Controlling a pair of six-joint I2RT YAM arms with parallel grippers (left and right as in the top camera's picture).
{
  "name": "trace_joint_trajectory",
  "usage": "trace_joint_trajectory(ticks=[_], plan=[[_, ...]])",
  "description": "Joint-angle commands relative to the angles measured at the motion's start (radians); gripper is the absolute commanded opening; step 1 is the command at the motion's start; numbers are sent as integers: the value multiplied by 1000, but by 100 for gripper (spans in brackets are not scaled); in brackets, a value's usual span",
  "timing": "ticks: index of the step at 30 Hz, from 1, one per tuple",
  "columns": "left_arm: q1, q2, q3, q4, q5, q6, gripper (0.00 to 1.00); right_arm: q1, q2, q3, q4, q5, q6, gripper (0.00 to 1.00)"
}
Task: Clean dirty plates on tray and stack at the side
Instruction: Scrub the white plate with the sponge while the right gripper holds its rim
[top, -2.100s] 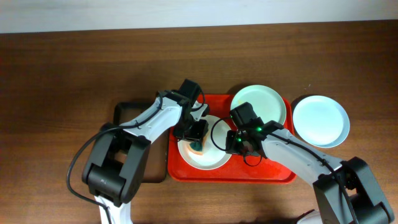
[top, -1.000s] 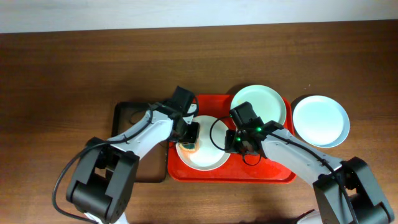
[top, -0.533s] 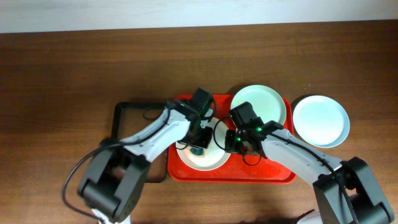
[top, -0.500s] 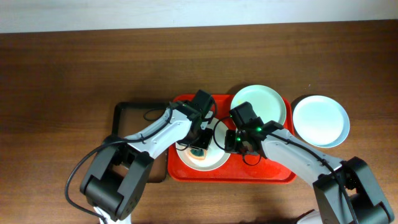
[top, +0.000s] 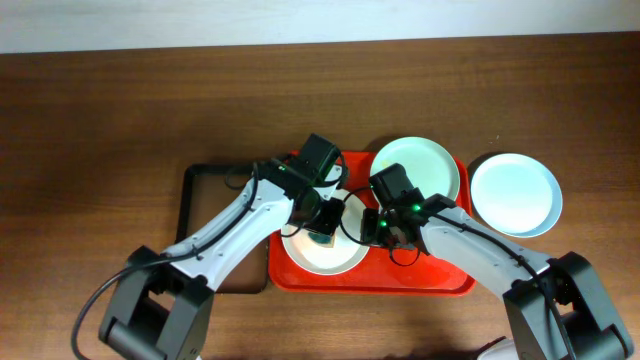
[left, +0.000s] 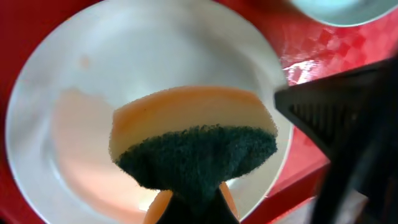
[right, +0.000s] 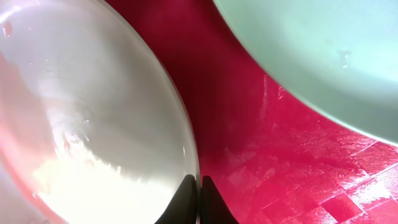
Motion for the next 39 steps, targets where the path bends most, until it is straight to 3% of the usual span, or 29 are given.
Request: trace_joint_trajectory(ticks=[1,5,9,12,13,14,17,18,27,33,35,37,39], plan=[[3,-10,-14,4,-86,16,0,6,7,1,11,-38,6,4],[3,8,-68,66,-136,7,0,6,7,1,11,-38,6,5],[3,114,-141,141,-135,-89,0,6,7,1,10,-38,6,4],[3,157,-141,139,81,-90,0,7,7,1,10,-38,6,4],[8,150,-132,135,175,-43,0,7,7,1,10,-38,6,4],[23,140,-113,110,164,-36,0,7,7,1,10,-35,6,4],[113,81,-68,23,-193,-57,0,7,7,1,10,-34,6,4],[130,68,-68,20,-245,-60,0,7,7,1,10,-30,6,4],[52,66,-166,115,-160,-152,0,7,7,1,7,-27,6,4],[51,66,-202,262,311,-142,0,7,7,1,6,-27,6,4],[52,34,-114,187,231,-111,0,7,7,1,7,-27,6,4],[52,-8,-46,111,-56,-112,0,7,7,1,11,-27,6,5],[51,-1,-64,113,-149,-112,0,7,7,1,11,-26,6,5]])
